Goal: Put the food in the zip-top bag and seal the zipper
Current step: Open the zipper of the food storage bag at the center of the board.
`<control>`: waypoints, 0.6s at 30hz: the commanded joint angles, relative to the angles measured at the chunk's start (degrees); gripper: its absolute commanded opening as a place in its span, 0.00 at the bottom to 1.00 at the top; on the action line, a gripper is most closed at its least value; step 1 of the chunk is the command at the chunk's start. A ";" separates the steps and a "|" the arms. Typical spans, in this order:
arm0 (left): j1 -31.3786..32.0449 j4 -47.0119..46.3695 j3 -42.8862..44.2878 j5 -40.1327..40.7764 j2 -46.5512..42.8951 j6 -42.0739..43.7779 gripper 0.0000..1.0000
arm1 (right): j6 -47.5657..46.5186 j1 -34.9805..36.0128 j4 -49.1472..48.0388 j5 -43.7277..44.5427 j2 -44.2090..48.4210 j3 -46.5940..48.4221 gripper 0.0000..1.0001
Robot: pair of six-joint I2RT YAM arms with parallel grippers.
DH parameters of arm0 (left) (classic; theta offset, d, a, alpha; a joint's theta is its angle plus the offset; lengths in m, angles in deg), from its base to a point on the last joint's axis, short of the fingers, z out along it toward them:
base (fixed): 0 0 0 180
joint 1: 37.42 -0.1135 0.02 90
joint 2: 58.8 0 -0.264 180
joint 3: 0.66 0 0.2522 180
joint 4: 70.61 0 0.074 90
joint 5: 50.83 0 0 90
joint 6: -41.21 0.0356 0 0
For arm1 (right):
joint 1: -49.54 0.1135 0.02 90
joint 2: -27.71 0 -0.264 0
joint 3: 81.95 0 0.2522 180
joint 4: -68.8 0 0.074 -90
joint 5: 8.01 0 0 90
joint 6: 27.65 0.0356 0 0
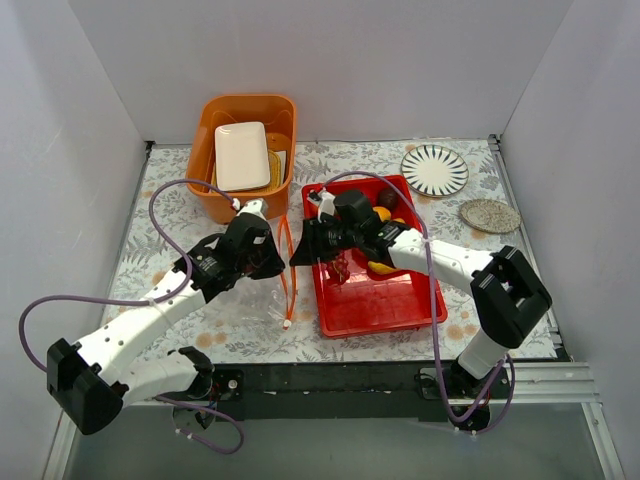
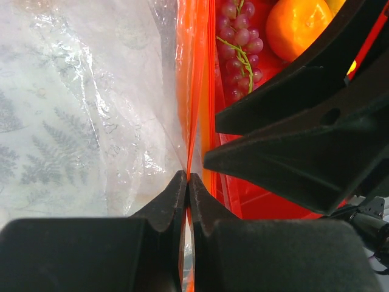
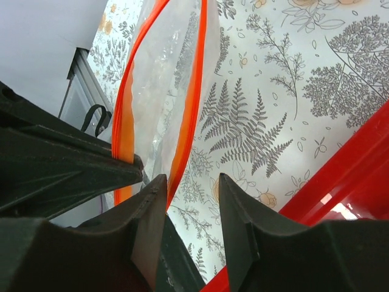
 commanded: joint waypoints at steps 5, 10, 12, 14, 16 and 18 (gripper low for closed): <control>0.25 2.26 1.28 0.93 -2.95 0.30 0.00 | 0.95 1.35 -3.08 -1.73 -3.93 4.89 0.13; 0.25 9.26 4.61 6.72 -2.69 -1.28 0.00 | 2.54 1.80 1.22 5.46 -5.51 5.51 0.01; 0.16 12.18 5.94 10.40 -2.43 -1.72 0.00 | 3.50 1.88 4.02 8.81 -6.74 6.47 0.01; 0.16 16.31 7.86 12.87 -2.34 -2.16 0.00 | 4.38 1.97 4.31 11.10 -7.27 6.56 0.01; 0.16 20.25 9.27 16.04 -1.90 -2.68 0.00 | 5.78 2.23 4.31 13.55 -7.89 6.48 0.01; 0.07 22.90 11.38 17.71 -1.47 -3.21 0.00 | 7.36 2.58 5.01 16.36 -7.80 6.30 0.01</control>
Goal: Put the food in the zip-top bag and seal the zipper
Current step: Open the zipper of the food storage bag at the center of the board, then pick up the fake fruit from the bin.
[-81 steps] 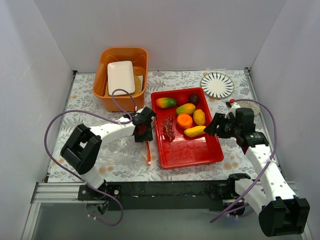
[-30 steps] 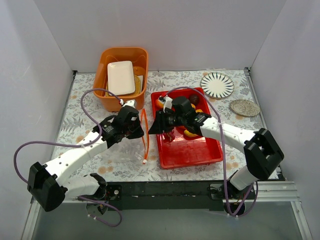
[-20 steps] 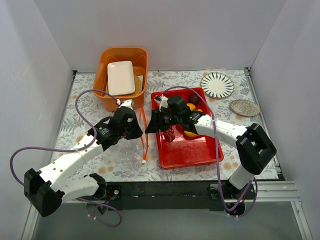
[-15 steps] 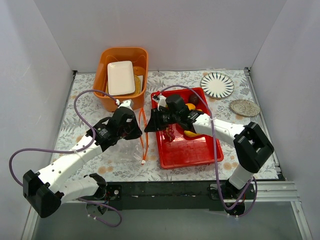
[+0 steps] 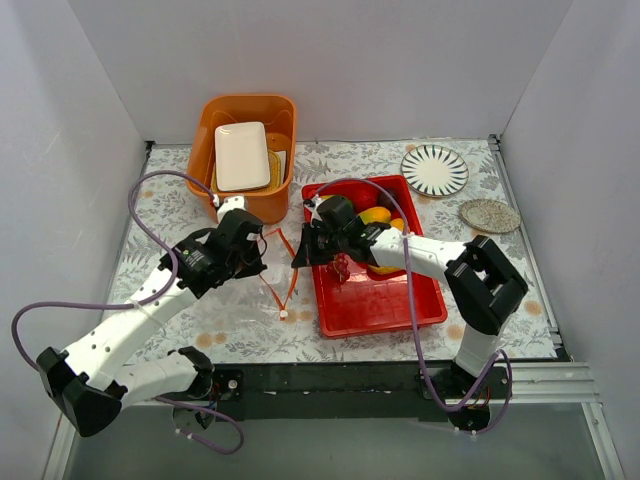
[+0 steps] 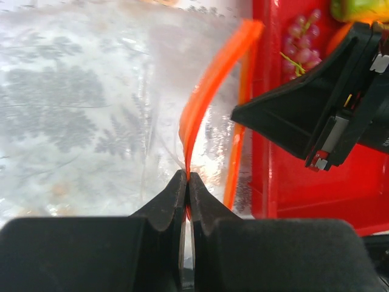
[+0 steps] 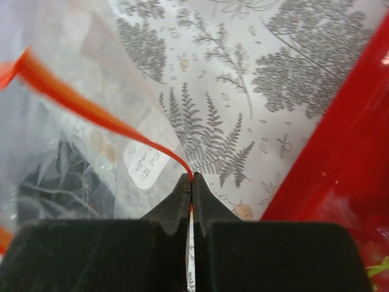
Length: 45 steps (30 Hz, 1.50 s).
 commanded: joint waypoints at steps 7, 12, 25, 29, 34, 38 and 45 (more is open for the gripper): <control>-0.79 17.44 8.74 11.95 3.77 -0.46 0.00 | 5.33 1.93 -0.49 12.84 0.27 1.88 0.01; -1.05 17.89 9.36 13.35 5.54 0.51 0.00 | 3.75 2.55 -0.23 11.26 -2.01 5.13 0.01; -1.14 9.28 4.62 7.65 5.89 0.34 0.00 | -3.63 2.73 1.70 10.37 4.21 4.61 0.47; -1.14 7.96 4.09 6.94 5.80 0.60 0.00 | -5.48 2.73 3.02 12.22 8.78 2.41 0.51; -1.14 6.03 3.39 6.15 5.10 0.86 0.00 | -6.62 2.64 5.83 19.93 15.73 -1.98 0.56; -1.14 4.36 2.33 4.75 3.70 1.04 0.00 | -7.50 2.29 12.07 27.33 18.28 -2.69 0.62; -1.14 -0.02 0.84 1.85 0.45 1.65 0.00 | -6.80 -0.43 15.94 28.49 21.18 -5.67 0.71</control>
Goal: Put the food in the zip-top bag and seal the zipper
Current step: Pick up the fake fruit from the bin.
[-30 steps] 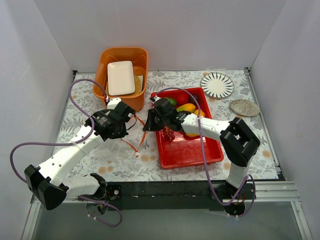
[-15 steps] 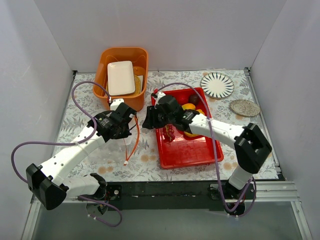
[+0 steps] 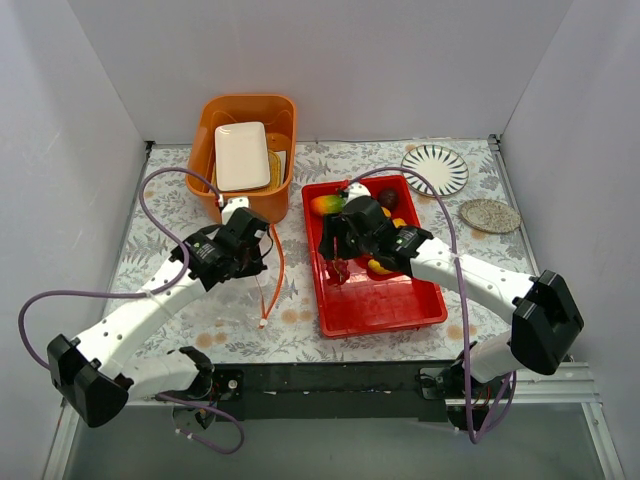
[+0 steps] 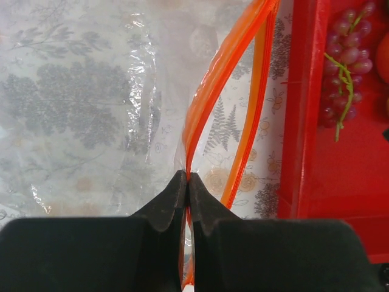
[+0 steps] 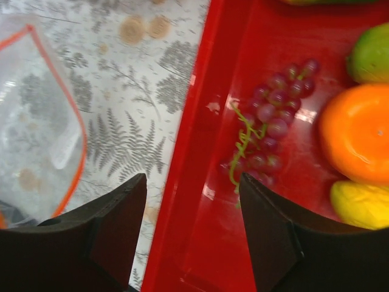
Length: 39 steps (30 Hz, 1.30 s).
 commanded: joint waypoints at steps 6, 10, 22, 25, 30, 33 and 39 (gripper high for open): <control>-0.35 -6.34 -1.77 -3.06 -5.18 1.18 0.00 | -0.90 -5.17 8.45 1.47 2.06 -0.52 0.73; -0.35 -6.96 -2.47 -4.19 -5.97 0.91 0.00 | -3.18 -5.97 10.48 0.24 1.61 0.19 0.73; -0.44 -8.54 -3.44 -5.43 -6.15 1.00 0.00 | -4.59 -7.37 7.05 -1.44 1.80 -2.80 0.98; -0.44 -9.24 -3.96 -6.13 -6.32 1.26 0.01 | -4.33 -7.37 7.75 -0.65 -0.49 -1.57 0.97; -0.44 -10.30 -4.32 -6.92 -6.15 1.35 0.01 | -4.59 -7.37 6.44 -2.22 -4.53 0.62 0.87; -0.44 -10.65 -4.41 -7.19 -5.97 1.53 0.02 | -4.86 -7.37 5.21 -4.15 -7.34 2.03 0.85; -0.44 -11.35 -4.58 -7.98 -5.53 1.79 0.01 | -5.12 -7.37 4.59 -6.18 -13.23 4.85 0.84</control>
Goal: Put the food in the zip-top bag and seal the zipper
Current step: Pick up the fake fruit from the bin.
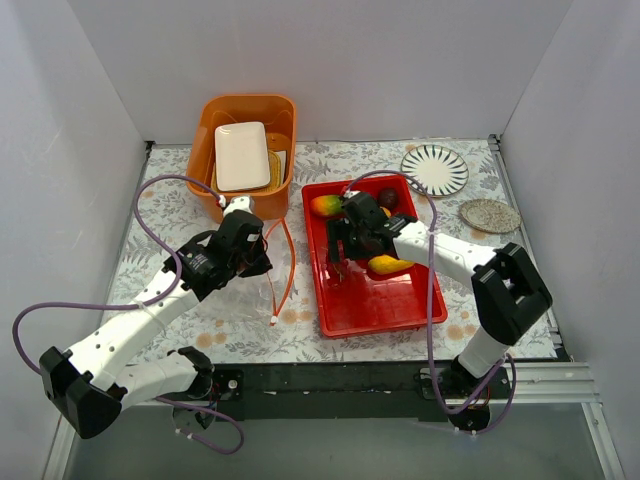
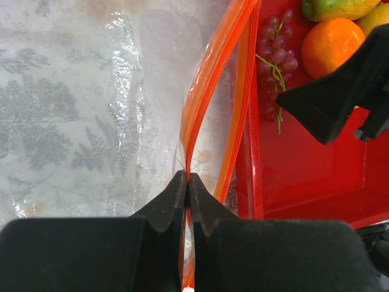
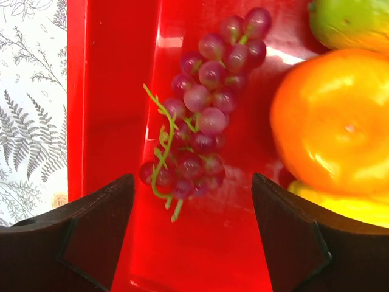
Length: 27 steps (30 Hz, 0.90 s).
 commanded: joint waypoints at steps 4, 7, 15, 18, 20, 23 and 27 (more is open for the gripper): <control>-0.42 -1.30 -0.41 -1.07 -0.70 0.89 0.01 | -1.43 -0.12 -2.14 -2.07 -5.51 4.90 0.84; -0.42 -1.30 -0.32 -0.81 -0.88 0.81 0.01 | -1.78 -0.12 -2.14 -2.25 -7.45 5.34 0.84; -0.50 -0.77 -0.32 -0.55 -0.97 0.54 0.01 | -2.31 -0.12 -2.76 -2.51 -9.65 4.46 0.58; -0.50 -0.60 -0.41 -0.55 -1.06 0.37 0.01 | -2.40 -0.12 -3.46 -2.42 -8.60 3.41 0.45; -0.51 -0.60 -0.41 -0.46 -1.32 0.37 0.01 | -2.66 -0.12 -3.81 -2.42 -7.63 2.97 0.35; -0.51 -0.51 -0.58 -0.46 -1.14 0.28 0.01 | -2.92 -0.11 -3.29 -2.16 -6.66 2.62 0.27; -0.51 -0.42 -0.50 -0.46 -1.23 0.28 0.01 | -2.84 -0.12 -3.02 -2.16 -4.38 1.65 0.20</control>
